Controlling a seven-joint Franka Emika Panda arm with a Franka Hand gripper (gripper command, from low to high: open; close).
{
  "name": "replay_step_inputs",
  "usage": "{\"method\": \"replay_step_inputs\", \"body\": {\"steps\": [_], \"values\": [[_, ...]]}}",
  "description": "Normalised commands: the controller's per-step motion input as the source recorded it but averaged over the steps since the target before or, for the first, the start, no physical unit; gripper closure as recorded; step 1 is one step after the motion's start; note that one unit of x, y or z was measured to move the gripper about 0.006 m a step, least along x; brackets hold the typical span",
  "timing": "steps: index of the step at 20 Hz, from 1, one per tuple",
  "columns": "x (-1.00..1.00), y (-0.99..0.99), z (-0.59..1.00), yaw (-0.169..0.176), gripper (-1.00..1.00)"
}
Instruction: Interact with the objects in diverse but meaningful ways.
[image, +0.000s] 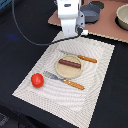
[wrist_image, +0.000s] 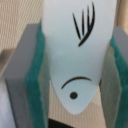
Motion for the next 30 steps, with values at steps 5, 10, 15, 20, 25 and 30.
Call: {"method": "replay_step_inputs", "body": {"steps": [5,10,15,20,25,30], "values": [[0.39,0.29,-0.24,-0.003,1.0],[0.31,0.23,-0.31,0.0,1.0],[0.23,0.18,-0.29,0.0,1.0],[0.14,0.15,-0.19,0.0,-1.0],[0.12,0.16,0.18,0.0,-1.0],[0.04,0.28,1.0,0.0,-1.0]]}}
